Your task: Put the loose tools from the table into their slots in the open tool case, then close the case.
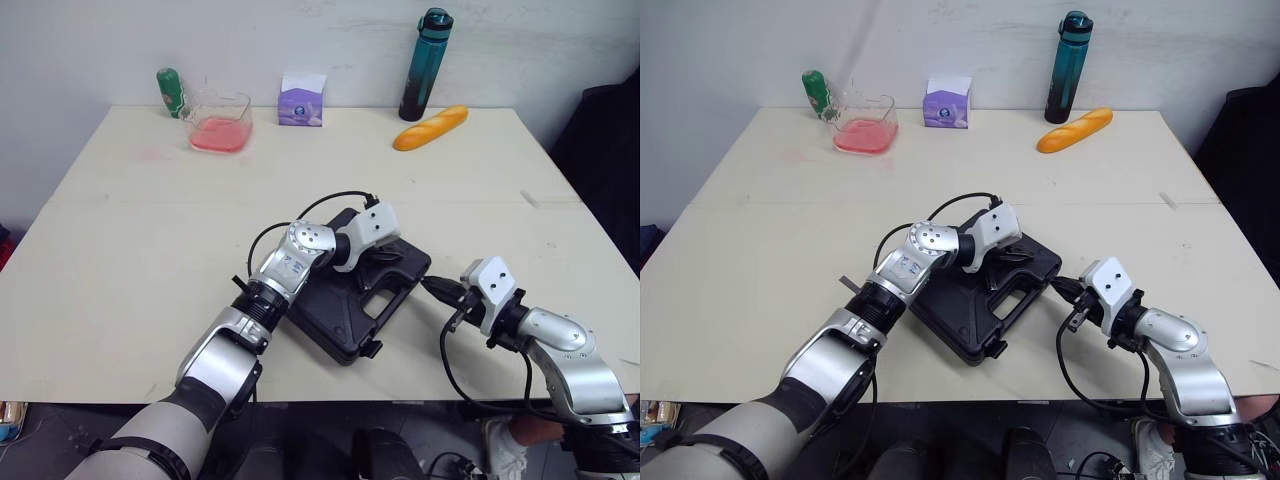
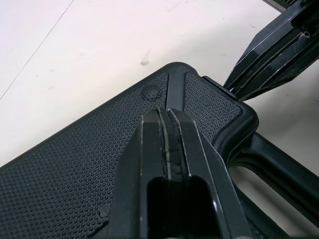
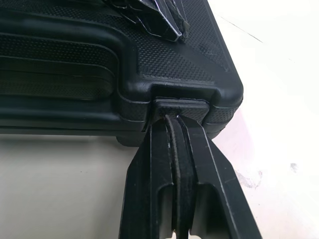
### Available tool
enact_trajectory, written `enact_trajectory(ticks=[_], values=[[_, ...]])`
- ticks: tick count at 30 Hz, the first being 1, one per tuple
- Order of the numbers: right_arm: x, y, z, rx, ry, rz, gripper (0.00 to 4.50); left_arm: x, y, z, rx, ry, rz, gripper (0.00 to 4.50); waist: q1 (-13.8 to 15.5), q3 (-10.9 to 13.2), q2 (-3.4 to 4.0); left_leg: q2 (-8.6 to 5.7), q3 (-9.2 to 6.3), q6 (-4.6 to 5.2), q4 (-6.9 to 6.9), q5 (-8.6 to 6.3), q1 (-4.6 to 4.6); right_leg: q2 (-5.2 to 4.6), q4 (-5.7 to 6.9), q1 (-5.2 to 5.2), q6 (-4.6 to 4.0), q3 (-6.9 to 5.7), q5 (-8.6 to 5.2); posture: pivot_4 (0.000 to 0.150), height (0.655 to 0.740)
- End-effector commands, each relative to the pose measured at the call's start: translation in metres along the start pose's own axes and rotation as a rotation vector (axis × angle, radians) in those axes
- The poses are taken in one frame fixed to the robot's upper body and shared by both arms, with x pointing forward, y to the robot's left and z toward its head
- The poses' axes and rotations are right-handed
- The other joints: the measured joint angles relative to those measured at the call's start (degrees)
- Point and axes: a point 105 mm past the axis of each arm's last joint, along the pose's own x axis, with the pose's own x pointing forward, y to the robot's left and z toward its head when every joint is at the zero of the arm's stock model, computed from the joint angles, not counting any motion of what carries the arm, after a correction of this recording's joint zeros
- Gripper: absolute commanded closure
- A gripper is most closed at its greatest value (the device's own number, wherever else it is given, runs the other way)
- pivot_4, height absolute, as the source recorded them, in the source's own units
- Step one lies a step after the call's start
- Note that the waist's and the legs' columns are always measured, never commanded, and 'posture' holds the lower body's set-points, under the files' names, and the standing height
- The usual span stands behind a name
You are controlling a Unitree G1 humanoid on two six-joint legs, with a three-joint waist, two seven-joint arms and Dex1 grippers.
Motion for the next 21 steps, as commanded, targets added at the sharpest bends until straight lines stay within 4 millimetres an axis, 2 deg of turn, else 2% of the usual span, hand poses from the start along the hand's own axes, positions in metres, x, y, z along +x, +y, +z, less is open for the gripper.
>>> enact_trajectory(ticks=[1, 5, 9, 13, 17, 21], values=[[0.0, -0.006, 0.014, -0.052, -0.061, -0.017, 4.5, -0.001, -0.035, -0.091, -0.152, 0.298, -0.086, 4.42, 0.0, 0.0, 0.0, 0.0, 0.0, -0.03, -0.02, -0.02, 0.0, 0.0, -0.01, 0.0, 0.0, 0.0, 0.0, 0.15, 0.74], [-0.01, -0.006, 0.014, -0.085, -0.044, 0.022, 4.5, -0.004, -0.022, -0.058, -0.07, 0.172, -0.04, 4.42, 0.0, 0.2, 0.21, 0.0, 0.0, -0.04, -0.06, -0.02, -0.01, 0.0, -0.05, -0.01, -0.01, -0.01, 0.0, 0.15, 0.74], [-0.024, -0.008, 0.014, -0.109, -0.024, 0.041, 4.5, -0.012, -0.025, -0.016, 0.027, 0.0, -0.085, 4.42, 0.4, 0.5, 0.51, -0.01, 0.01, -0.01, -0.15, 0.1, -0.09, 0.01, -0.1, -0.09, -0.01, -0.04, -0.01, 0.15, 0.74], [-0.04, -0.003, 0.02, -0.137, -0.025, 0.09, 4.5, -0.035, -0.027, 0.018, 0.159, -0.1, -0.1, 4.42, 1.2, 1.1, 0.75, -0.03, 0.13, -0.25, -0.31, 0.28, -0.27, 0.11, -0.15, -0.35, -0.02, 0.0, -0.01, 0.15, 0.74], [-0.047, 0.009, 0.016, -0.142, 0.0, 0.139, 4.5, -0.051, -0.035, 0.03, 0.163, -0.127, -0.142, 4.42, 2.0, 1.5, 0.72, -0.14, 0.26, -0.27, -0.24, 0.64, -0.98, 0.55, 0.13, -1.07, 0.03, -0.19, 0.02, 0.15, 0.74], [-0.046, 0.025, 0.016, -0.139, -0.026, 0.186, 4.5, -0.066, -0.046, 0.033, 0.189, -0.14, -0.176, 4.42, 2.7, 1.8, 0.69, -0.28, 0.33, -0.11, -0.07, 0.68, -1.16, 0.58, 0.22, -1.14, 0.18, -0.35, 0.1, 0.15, 0.74]])
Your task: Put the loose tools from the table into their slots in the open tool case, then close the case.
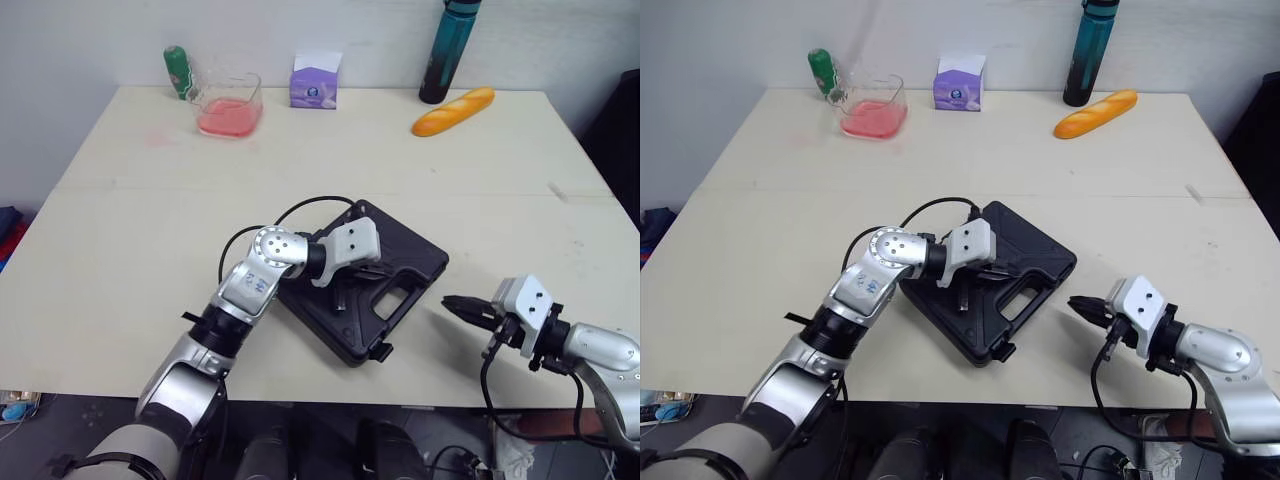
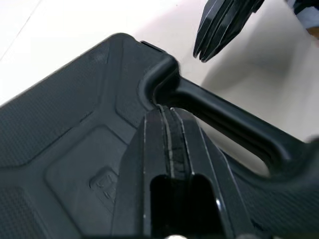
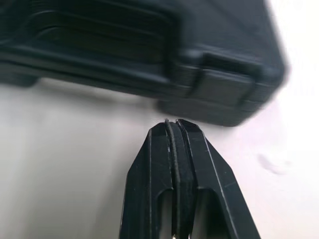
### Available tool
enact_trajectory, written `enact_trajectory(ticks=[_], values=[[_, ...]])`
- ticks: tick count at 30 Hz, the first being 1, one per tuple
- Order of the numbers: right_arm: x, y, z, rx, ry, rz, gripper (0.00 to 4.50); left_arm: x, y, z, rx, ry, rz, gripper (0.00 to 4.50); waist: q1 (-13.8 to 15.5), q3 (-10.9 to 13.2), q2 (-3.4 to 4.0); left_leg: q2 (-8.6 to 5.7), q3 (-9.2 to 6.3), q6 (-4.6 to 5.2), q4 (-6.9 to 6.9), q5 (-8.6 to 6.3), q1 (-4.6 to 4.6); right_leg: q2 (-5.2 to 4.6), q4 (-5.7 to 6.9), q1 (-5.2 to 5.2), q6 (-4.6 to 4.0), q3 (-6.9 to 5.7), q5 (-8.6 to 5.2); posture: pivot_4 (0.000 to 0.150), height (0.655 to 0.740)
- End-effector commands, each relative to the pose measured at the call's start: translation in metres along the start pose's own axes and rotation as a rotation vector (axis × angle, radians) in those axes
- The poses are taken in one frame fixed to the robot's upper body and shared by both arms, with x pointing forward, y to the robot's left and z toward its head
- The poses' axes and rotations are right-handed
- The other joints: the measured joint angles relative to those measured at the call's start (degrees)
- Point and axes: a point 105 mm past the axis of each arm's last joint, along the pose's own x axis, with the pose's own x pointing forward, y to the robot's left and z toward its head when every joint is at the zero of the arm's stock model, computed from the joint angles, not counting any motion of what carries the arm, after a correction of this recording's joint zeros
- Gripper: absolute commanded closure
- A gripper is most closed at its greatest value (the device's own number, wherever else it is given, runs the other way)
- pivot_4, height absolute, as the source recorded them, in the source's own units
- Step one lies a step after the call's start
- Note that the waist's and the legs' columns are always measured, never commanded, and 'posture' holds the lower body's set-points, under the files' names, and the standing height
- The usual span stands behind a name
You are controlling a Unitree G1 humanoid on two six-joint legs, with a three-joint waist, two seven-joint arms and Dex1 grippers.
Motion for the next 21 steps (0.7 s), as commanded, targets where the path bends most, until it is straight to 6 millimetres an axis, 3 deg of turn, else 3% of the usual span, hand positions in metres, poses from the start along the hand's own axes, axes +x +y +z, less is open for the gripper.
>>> enact_trajectory(ticks=[1, 6, 11, 21], values=[[0.003, 0.018, 0.016, -0.045, -0.077, 0.061, 4.5, -0.015, -0.016, 0.017, 0.059, -0.063, -0.042, 4.42, 0.1, 0.1, -0.02, -0.02, -0.01, 0.05, 0.08, -0.02, -0.05, -0.03, -0.02, 0.0, 0.05, 0.01, 0.03, 0.15, 0.74], [0.009, 0.044, 0.017, -0.004, -0.129, 0.149, 4.5, -0.031, -0.039, 0.025, 0.075, -0.143, -0.081, 4.42, 0.3, 0.2, -0.08, -0.03, -0.06, 0.11, 0.14, -0.04, -0.08, -0.13, -0.14, 0.02, 0.08, 0.03, 0.05, 0.15, 0.74], [0.012, 0.069, 0.008, 0.028, -0.097, 0.286, 4.5, -0.038, -0.055, 0.014, 0.065, -0.117, -0.104, 4.42, 0.2, 0.3, -0.08, -0.06, -0.1, 0.15, 0.19, -0.02, -0.01, -0.18, -0.15, 0.09, 0.09, 0.05, 0.06, 0.15, 0.74], [0.02, 0.081, 0.007, 0.028, -0.105, 0.365, 4.5, -0.038, -0.065, -0.024, 0.047, 0.071, -0.119, 4.42, 0.2, 0.3, -0.09, -0.04, -0.11, 0.14, 0.19, -0.01, 0.05, -0.17, -0.08, 0.09, 0.07, 0.07, 0.05, 0.15, 0.74]])
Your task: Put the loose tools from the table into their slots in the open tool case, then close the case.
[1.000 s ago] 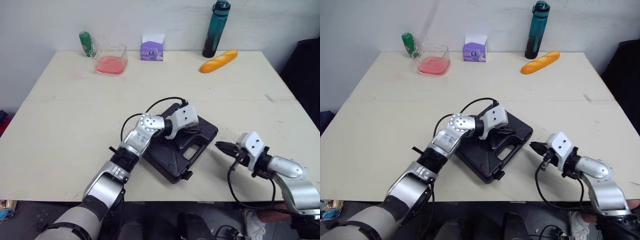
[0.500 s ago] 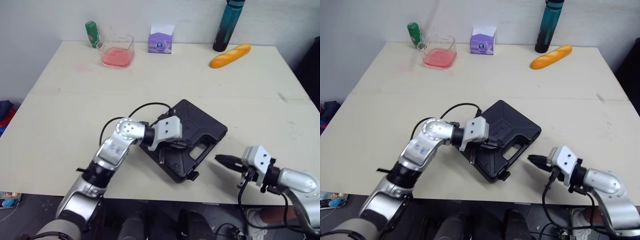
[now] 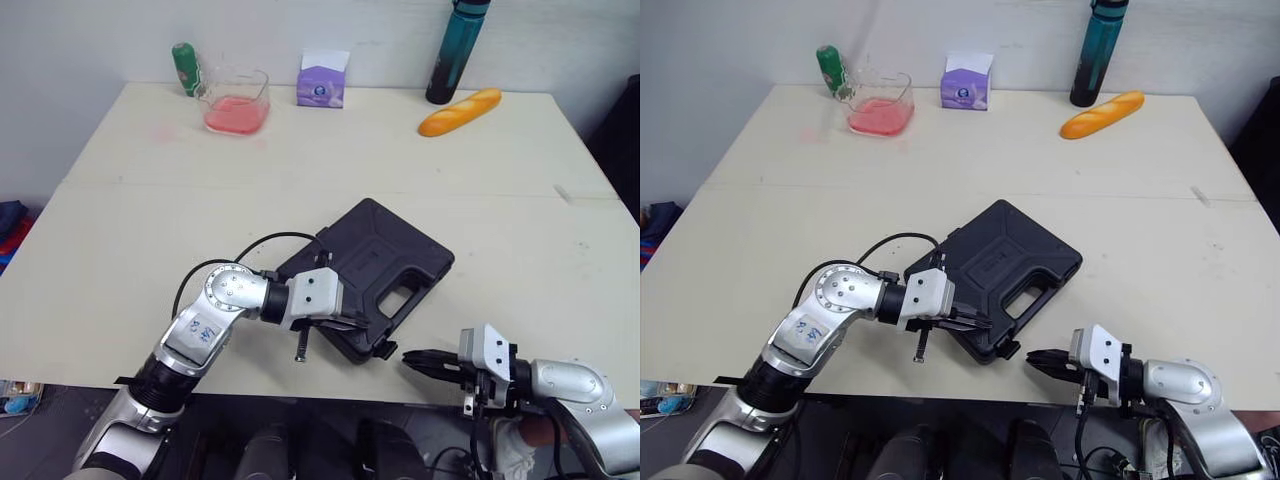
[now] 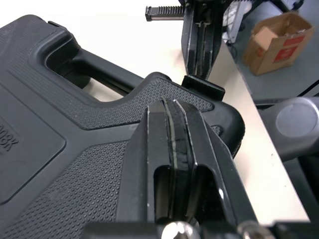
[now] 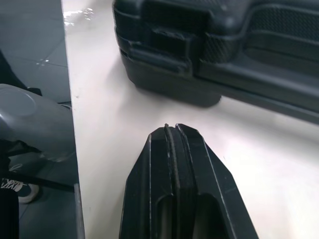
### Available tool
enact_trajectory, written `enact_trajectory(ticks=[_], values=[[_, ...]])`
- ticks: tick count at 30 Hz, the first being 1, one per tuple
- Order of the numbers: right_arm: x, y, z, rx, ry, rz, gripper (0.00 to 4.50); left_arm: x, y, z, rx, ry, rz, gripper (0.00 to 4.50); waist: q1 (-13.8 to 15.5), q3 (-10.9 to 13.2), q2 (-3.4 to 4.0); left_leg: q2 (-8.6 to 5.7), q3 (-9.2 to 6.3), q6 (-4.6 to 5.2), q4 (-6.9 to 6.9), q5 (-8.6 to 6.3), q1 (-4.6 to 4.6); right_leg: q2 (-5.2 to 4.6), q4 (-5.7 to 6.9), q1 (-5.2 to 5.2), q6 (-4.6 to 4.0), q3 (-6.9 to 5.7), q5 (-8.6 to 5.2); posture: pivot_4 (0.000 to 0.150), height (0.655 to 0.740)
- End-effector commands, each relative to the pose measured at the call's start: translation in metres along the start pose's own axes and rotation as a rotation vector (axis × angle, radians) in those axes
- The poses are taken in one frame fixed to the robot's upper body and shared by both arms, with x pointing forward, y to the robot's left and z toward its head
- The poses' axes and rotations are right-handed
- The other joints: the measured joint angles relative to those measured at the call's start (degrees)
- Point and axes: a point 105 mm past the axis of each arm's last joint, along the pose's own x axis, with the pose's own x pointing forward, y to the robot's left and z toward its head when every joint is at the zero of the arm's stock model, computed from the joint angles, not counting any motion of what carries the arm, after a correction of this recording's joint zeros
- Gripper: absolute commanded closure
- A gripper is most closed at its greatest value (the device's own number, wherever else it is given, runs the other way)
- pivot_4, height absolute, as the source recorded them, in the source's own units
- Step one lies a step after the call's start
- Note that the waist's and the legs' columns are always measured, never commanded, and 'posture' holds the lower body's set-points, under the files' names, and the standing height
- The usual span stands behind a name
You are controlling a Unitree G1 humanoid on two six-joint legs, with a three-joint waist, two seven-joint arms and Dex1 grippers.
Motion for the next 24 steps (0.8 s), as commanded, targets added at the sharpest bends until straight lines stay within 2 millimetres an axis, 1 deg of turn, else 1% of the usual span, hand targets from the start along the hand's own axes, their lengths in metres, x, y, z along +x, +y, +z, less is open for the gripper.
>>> enact_trajectory(ticks=[1, 2, 5, 8, 14, 17, 20, 24], values=[[0.007, 0.003, 0.007, -0.019, -0.038, 0.017, 4.5, 0.0, -0.006, -0.019, -0.012, 0.105, -0.011, 4.42, 0.0, 0.0, 0.0, 0.0, 0.0, 0.0, 0.0, 0.0, 0.01, 0.0, 0.0, 0.0, 0.0, 0.01, 0.0, 0.15, 0.74], [0.008, 0.004, 0.008, -0.02, -0.042, 0.017, 4.5, 0.0, -0.007, -0.022, -0.022, 0.118, -0.01, 4.42, 0.0, 0.0, 0.0, 0.0, 0.0, 0.0, 0.0, 0.0, 0.02, 0.0, 0.0, 0.01, 0.0, 0.0, 0.0, 0.15, 0.74], [0.014, 0.006, 0.012, -0.018, -0.065, 0.024, 4.5, -0.003, -0.013, -0.041, -0.085, 0.198, -0.007, 4.42, 0.0, 0.0, 0.01, 0.0, 0.01, 0.0, 0.0, 0.0, 0.07, -0.01, 0.03, 0.05, 0.0, 0.01, 0.0, 0.15, 0.74], [0.017, 0.008, 0.014, -0.021, -0.075, 0.025, 4.5, -0.003, -0.018, -0.052, -0.124, 0.239, 0.004, 4.42, 0.0, -0.1, -0.02, 0.0, 0.0, 0.0, 0.0, 0.0, 0.19, -0.02, 0.05, 0.15, -0.02, 0.05, 0.0, 0.15, 0.74], [0.021, 0.006, 0.017, -0.037, -0.093, 0.024, 4.5, -0.004, -0.021, -0.064, -0.155, 0.278, 0.022, 4.42, 0.0, -0.4, -0.16, 0.04, -0.09, -0.02, 0.0, 0.01, 0.22, -0.06, 0.07, 0.18, -0.14, 0.41, 0.07, 0.15, 0.74], [0.02, 0.003, 0.02, -0.051, -0.101, 0.019, 4.5, -0.003, -0.021, -0.064, -0.164, 0.277, 0.028, 4.42, 0.0, -0.4, -0.16, 0.04, -0.1, -0.03, 0.0, 0.01, 0.22, -0.08, 0.06, 0.18, -0.16, 0.47, 0.05, 0.15, 0.74], [0.019, 0.001, 0.027, -0.069, -0.12, 0.029, 4.5, -0.002, -0.021, -0.064, -0.172, 0.276, 0.034, 4.42, 0.0, -0.5, -0.19, 0.04, -0.12, -0.03, 0.0, 0.01, 0.22, -0.07, 0.07, 0.2, -0.17, 0.46, 0.05, 0.15, 0.74], [0.021, 0.0, 0.033, -0.086, -0.136, 0.046, 4.5, -0.001, -0.022, -0.064, -0.173, 0.279, 0.032, 4.42, 0.0, -0.5, -0.19, 0.03, -0.12, -0.03, 0.0, 0.02, 0.23, -0.07, 0.08, 0.21, -0.17, 0.45, 0.06, 0.15, 0.74]])
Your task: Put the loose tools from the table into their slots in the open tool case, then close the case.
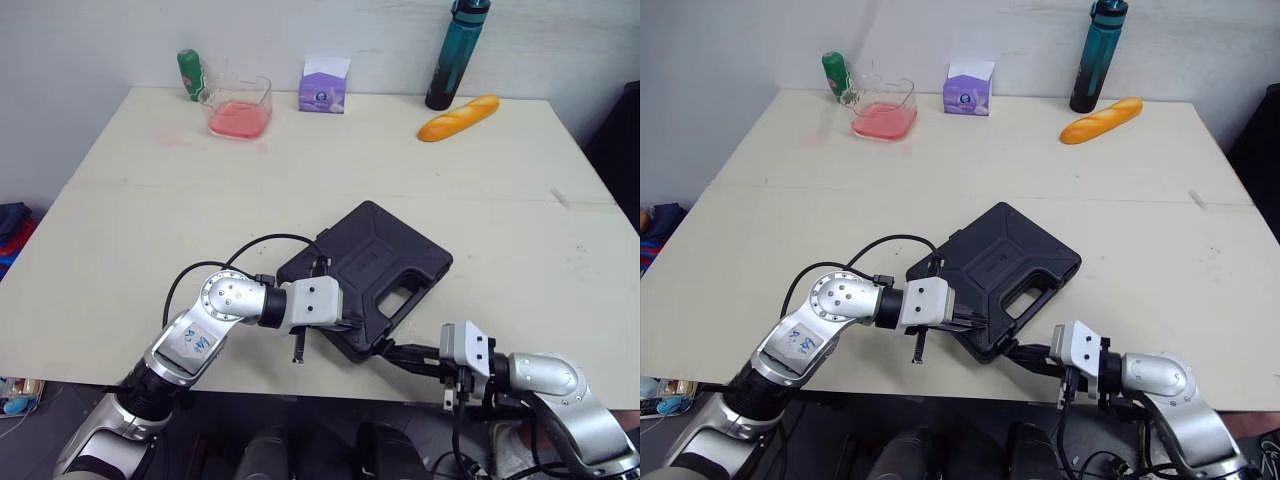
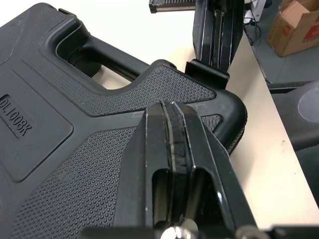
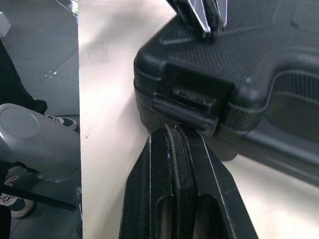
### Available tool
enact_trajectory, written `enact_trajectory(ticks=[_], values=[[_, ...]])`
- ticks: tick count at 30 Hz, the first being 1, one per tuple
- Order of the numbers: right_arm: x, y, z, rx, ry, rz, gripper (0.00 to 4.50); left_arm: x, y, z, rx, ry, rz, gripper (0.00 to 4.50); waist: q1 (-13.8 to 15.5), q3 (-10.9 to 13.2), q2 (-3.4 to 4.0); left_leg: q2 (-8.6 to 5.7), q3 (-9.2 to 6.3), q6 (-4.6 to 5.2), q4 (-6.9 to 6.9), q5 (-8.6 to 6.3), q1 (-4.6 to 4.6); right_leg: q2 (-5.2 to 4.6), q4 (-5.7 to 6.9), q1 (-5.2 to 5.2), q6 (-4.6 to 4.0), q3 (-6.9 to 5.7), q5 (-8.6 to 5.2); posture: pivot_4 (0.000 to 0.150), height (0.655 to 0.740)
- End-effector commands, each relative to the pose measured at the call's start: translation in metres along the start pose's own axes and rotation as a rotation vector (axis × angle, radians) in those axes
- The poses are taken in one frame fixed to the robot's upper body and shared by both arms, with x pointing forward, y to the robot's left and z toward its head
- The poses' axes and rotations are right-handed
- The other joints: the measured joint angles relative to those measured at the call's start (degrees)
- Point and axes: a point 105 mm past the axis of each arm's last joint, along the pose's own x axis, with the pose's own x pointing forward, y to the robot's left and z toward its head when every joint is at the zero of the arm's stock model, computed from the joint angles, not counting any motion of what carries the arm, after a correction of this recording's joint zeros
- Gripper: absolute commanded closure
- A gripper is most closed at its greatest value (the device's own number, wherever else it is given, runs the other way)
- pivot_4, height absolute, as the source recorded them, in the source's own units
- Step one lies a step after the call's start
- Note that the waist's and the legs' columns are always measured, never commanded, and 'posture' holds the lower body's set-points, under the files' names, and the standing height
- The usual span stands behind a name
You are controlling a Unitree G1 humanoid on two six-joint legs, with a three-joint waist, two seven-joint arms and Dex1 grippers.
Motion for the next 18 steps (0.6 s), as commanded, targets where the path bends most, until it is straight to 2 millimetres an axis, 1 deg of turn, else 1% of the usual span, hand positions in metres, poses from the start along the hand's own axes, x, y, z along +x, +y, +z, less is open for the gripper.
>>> enact_trajectory(ticks=[1, 5, 13, 16, 18], values=[[0.005, 0.0, 0.02, -0.055, -0.065, 0.021, 4.5, 0.003, -0.018, -0.053, -0.163, 0.197, -0.045, 4.42, 0.0, 0.0, 0.0, 0.0, 0.0, 0.0, 0.0, 0.0, 0.0, 0.01, 0.0, 0.0, 0.0, 0.0, 0.0, 0.15, 0.74], [0.008, 0.001, 0.022, -0.056, -0.067, 0.043, 4.5, 0.002, -0.018, -0.053, -0.168, 0.201, -0.044, 4.42, -0.2, 0.0, 0.04, 0.03, 0.0, -0.01, 0.0, 0.0, 0.0, 0.04, 0.01, -0.01, -0.02, 0.0, -0.01, 0.15, 0.74], [0.012, -0.003, 0.023, -0.058, -0.071, 0.046, 4.5, 0.0, -0.017, -0.058, -0.174, 0.218, -0.05, 4.42, -0.3, -0.1, 0.07, 0.08, 0.02, -0.07, 0.0, 0.02, 0.07, 0.1, 0.12, -0.02, -0.09, 0.0, -0.05, 0.15, 0.74], [0.014, -0.007, 0.021, -0.012, -0.054, 0.033, 4.5, 0.001, -0.018, -0.06, -0.182, 0.222, -0.054, 4.42, -0.4, -0.1, 0.06, 0.09, 0.03, -0.08, 0.0, 0.03, 0.08, 0.11, 0.14, -0.02, -0.1, 0.0, -0.05, 0.15, 0.74], [0.015, -0.011, 0.023, 0.021, -0.075, 0.011, 4.5, 0.002, -0.02, -0.061, -0.191, 0.226, -0.064, 4.42, -0.5, -0.2, -0.01, 0.1, 0.04, -0.09, 0.0, 0.03, 0.13, 0.1, 0.2, -0.02, -0.12, 0.01, -0.06, 0.15, 0.74]])
